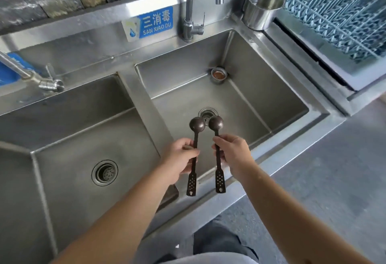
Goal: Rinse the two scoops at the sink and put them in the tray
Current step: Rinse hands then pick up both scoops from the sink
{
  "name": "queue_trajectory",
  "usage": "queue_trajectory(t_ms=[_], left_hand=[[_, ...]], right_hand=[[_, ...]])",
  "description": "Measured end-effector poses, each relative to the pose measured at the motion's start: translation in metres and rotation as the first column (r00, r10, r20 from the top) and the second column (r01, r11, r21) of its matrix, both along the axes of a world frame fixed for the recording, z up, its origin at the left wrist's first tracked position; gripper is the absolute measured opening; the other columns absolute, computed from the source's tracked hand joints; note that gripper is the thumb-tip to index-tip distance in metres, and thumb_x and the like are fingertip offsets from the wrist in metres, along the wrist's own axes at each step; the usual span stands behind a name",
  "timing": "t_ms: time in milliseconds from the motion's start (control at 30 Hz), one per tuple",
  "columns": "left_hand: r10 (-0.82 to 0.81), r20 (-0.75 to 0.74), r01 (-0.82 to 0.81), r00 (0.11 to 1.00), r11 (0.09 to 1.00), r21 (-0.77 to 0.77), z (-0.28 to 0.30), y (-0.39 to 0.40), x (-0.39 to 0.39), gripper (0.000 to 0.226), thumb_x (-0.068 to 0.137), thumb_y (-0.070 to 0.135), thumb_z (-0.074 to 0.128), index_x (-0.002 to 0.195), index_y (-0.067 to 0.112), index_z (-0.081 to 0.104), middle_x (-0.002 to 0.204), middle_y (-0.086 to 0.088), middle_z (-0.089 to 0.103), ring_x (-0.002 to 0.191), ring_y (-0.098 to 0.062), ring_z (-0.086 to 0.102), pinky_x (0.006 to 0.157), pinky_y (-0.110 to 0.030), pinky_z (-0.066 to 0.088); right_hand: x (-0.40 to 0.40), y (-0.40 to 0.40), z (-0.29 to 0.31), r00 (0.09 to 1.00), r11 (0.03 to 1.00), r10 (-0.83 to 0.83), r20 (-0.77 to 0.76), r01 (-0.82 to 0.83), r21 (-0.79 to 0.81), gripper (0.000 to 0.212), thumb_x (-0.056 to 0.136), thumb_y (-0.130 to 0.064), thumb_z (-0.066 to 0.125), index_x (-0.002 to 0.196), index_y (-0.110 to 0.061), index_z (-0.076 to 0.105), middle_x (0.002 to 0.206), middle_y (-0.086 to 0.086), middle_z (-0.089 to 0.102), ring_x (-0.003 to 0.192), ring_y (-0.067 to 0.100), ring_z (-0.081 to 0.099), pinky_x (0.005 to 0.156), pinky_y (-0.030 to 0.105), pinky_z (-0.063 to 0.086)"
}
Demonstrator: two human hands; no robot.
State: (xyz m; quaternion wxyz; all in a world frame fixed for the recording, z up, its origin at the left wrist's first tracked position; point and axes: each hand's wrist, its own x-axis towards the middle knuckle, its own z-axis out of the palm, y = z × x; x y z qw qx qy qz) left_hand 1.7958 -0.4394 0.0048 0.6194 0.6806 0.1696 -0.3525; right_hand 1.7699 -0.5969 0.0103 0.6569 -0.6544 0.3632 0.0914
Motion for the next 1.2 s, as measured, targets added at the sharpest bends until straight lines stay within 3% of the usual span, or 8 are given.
queue_trajectory(t_ms=[100, 200, 300, 567, 767, 867, 1067, 1200], left_hand=[[-0.162, 0.114, 0.157, 0.980, 0.986, 0.057, 0.011, 0.016, -0.034, 0.008, 0.086, 0.011, 0.068, 0.087, 0.017, 0.063, 0.077, -0.003, 0.060, 0.065, -0.018, 0.061, 0.057, -0.032, 0.054], [-0.235, 0.151, 0.231, 0.960, 0.972, 0.042, 0.029, 0.026, -0.066, 0.004, 0.088, 0.013, 0.067, 0.088, 0.013, 0.063, 0.076, -0.004, 0.060, 0.063, -0.016, 0.059, 0.050, -0.025, 0.049], [-0.348, 0.175, 0.344, 0.921, 0.937, 0.055, 0.038, 0.022, -0.098, 0.003, 0.086, 0.017, 0.068, 0.086, 0.016, 0.065, 0.077, -0.004, 0.061, 0.069, -0.019, 0.059, 0.060, -0.031, 0.051], [-0.698, 0.241, 0.701, 0.674, 0.707, 0.090, 0.056, -0.031, -0.204, 0.006, 0.088, 0.017, 0.067, 0.084, 0.018, 0.062, 0.071, 0.001, 0.057, 0.065, -0.018, 0.056, 0.052, -0.027, 0.043], [-0.860, 0.236, 0.879, 0.452, 0.475, 0.049, 0.073, -0.064, -0.310, 0.008, 0.090, 0.012, 0.064, 0.083, 0.014, 0.062, 0.062, 0.003, 0.057, 0.064, -0.019, 0.059, 0.053, -0.029, 0.045], [-0.923, 0.229, 0.944, 0.310, 0.327, 0.041, 0.075, -0.071, -0.375, 0.008, 0.090, 0.014, 0.065, 0.083, 0.016, 0.062, 0.061, 0.004, 0.058, 0.062, -0.016, 0.060, 0.054, -0.030, 0.047], [-0.982, 0.179, 0.998, 0.068, 0.069, 0.000, 0.072, -0.052, -0.526, 0.011, 0.090, 0.013, 0.065, 0.081, 0.018, 0.061, 0.059, 0.005, 0.059, 0.060, -0.016, 0.060, 0.059, -0.032, 0.050], [-0.986, 0.139, 0.995, -0.092, -0.096, -0.027, 0.067, -0.019, -0.631, 0.011, 0.089, 0.011, 0.066, 0.080, 0.017, 0.064, 0.061, 0.002, 0.060, 0.061, -0.018, 0.060, 0.058, -0.032, 0.053]], right_hand=[[-0.055, 0.018, 0.014, 0.996, 0.996, -0.083, 0.033, 0.083, 0.024, 0.008, 0.090, -0.010, 0.064, 0.084, -0.008, 0.069, 0.060, 0.002, 0.062, 0.047, 0.012, 0.054, 0.041, 0.019, 0.038], [-0.110, 0.030, 0.025, 0.984, 0.985, -0.170, 0.063, 0.167, 0.052, 0.009, 0.091, -0.011, 0.064, 0.083, -0.010, 0.068, 0.063, 0.005, 0.062, 0.059, 0.023, 0.056, 0.047, 0.024, 0.039], [-0.161, 0.038, 0.036, 0.956, 0.957, -0.276, 0.098, 0.264, 0.117, 0.011, 0.092, -0.009, 0.064, 0.081, -0.008, 0.067, 0.065, 0.010, 0.065, 0.062, 0.025, 0.060, 0.059, 0.030, 0.045], [-0.308, 0.025, 0.051, 0.790, 0.814, -0.581, 0.196, 0.560, 0.153, 0.019, 0.089, -0.009, 0.068, 0.071, -0.011, 0.067, 0.071, 0.015, 0.064, 0.066, 0.023, 0.052, 0.054, 0.027, 0.041], [-0.440, 0.030, 0.055, 0.605, 0.630, -0.771, 0.198, 0.771, 0.097, 0.019, 0.087, -0.013, 0.071, 0.069, -0.016, 0.070, 0.068, 0.010, 0.063, 0.060, 0.019, 0.051, 0.051, 0.025, 0.039], [-0.512, 0.048, 0.059, 0.476, 0.503, -0.855, 0.204, 0.858, 0.105, 0.012, 0.088, -0.010, 0.070, 0.076, -0.009, 0.069, 0.065, 0.008, 0.060, 0.056, 0.016, 0.050, 0.053, 0.025, 0.040], [-0.667, 0.116, 0.065, 0.218, 0.243, -0.958, 0.185, 0.962, 0.126, 0.012, 0.089, -0.008, 0.069, 0.076, -0.008, 0.066, 0.056, 0.002, 0.055, 0.047, 0.012, 0.044, 0.046, 0.023, 0.031], [-0.767, 0.182, 0.068, 0.060, 0.077, -0.987, 0.149, 0.991, 0.111, 0.016, 0.089, -0.010, 0.068, 0.073, -0.010, 0.064, 0.060, 0.008, 0.059, 0.054, 0.018, 0.047, 0.044, 0.021, 0.029]])
